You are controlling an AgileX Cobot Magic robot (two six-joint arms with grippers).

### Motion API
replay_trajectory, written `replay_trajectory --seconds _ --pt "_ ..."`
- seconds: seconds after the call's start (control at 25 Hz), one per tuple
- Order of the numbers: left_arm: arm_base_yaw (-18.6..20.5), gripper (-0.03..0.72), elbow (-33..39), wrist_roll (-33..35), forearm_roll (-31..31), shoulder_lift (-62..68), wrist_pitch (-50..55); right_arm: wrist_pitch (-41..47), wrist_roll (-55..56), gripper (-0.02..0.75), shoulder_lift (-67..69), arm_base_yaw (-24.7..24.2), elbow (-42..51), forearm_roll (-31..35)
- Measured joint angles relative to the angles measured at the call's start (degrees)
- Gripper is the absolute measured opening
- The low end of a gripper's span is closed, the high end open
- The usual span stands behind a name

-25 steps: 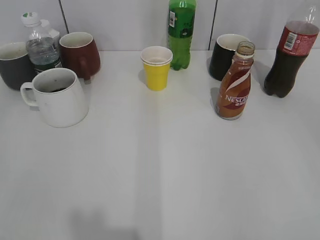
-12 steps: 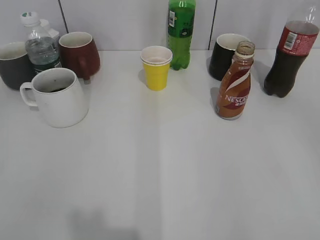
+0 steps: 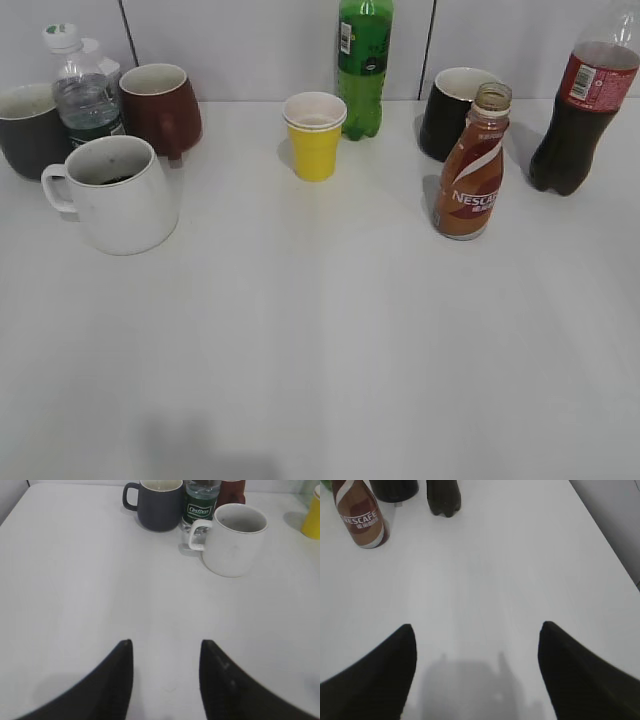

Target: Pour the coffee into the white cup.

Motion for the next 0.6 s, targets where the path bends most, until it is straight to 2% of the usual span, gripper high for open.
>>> replay_trajectory --seconds 0.6 --pt "0.0 0.326 0.0 0.0 0.0 0.0 0.0 0.0 0.0 0.589 0.0 0.0 0.0 0.0"
